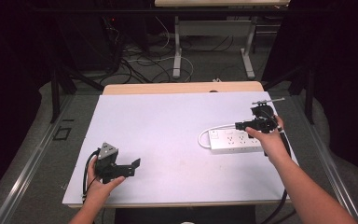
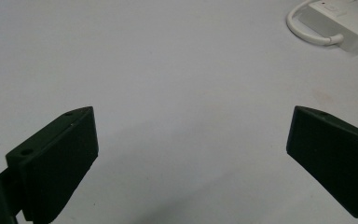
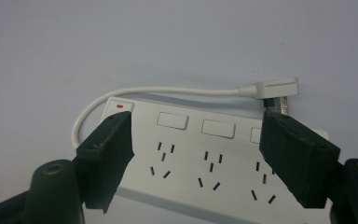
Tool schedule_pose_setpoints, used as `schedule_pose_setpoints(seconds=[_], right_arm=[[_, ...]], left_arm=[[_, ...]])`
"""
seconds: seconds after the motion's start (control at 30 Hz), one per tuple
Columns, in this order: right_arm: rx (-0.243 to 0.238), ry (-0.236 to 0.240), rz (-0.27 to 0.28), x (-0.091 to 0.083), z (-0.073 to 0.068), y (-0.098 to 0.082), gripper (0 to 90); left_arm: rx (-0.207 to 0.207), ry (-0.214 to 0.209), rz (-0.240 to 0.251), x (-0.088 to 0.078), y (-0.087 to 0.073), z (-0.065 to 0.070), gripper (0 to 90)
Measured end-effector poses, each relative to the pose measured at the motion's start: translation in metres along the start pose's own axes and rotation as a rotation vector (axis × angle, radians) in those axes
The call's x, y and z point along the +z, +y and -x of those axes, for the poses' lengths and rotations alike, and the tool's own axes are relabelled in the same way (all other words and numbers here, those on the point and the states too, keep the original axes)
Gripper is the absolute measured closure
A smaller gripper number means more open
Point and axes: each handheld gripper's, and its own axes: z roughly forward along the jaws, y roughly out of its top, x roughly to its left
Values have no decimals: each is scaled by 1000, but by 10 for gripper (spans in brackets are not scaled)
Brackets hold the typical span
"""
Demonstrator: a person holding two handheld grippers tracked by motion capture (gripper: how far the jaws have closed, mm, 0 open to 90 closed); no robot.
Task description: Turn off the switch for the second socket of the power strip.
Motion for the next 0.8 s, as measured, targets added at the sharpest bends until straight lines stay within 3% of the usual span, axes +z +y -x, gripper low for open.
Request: schedule_pose_setpoints(seconds=[0.8], right_arm=[[48,-34,-43,26,12,11,288]], left_arm=[[-1,6,0,0,0,-1,34]])
